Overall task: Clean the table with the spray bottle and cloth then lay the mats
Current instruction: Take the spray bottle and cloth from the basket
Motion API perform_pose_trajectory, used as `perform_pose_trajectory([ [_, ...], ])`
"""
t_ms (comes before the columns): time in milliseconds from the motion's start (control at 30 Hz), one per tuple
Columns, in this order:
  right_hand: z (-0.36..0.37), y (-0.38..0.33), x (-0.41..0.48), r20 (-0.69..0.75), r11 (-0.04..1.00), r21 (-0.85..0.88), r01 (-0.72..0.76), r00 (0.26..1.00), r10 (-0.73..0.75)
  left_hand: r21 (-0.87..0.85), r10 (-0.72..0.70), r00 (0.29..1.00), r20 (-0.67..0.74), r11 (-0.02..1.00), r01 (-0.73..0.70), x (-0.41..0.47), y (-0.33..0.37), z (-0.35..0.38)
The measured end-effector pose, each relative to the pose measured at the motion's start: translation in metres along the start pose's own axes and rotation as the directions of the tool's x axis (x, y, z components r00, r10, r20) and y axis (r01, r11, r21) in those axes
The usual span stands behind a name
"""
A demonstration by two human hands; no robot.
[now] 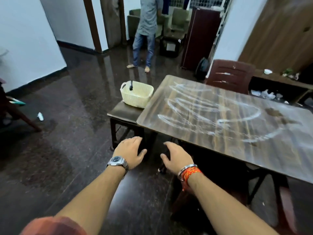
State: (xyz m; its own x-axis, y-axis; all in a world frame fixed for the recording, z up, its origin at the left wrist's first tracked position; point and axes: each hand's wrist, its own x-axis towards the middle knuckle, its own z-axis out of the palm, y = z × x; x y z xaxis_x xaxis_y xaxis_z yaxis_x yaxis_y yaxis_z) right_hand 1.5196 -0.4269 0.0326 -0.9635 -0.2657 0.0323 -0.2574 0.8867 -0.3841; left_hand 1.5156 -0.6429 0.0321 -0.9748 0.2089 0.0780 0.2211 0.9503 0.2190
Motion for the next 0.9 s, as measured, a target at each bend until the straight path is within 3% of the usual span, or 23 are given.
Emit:
perform_pose_trajectory([
  [233,0.036,-0.060,0.112,-0.032,1.000,-0.018,0.012,0.999,-0.013,-0.019,-0.054,0.998,0.016,0.998,0.054,0.070,-0.100,-0.009],
  [500,0.080,-0.066,0.252,-0.063,0.991,-0.113,0.076,0.995,-0.084,0.054,-0.059,0.997,0.048,0.997,0.056,0.180,-0.175,0.009],
  [900,0.113,-0.027,0.476,0.069,0.997,-0.037,-0.074,0.995,0.076,0.010,-0.163,0.955,0.246,0.986,0.166,0.374,-0.281,0.028],
])
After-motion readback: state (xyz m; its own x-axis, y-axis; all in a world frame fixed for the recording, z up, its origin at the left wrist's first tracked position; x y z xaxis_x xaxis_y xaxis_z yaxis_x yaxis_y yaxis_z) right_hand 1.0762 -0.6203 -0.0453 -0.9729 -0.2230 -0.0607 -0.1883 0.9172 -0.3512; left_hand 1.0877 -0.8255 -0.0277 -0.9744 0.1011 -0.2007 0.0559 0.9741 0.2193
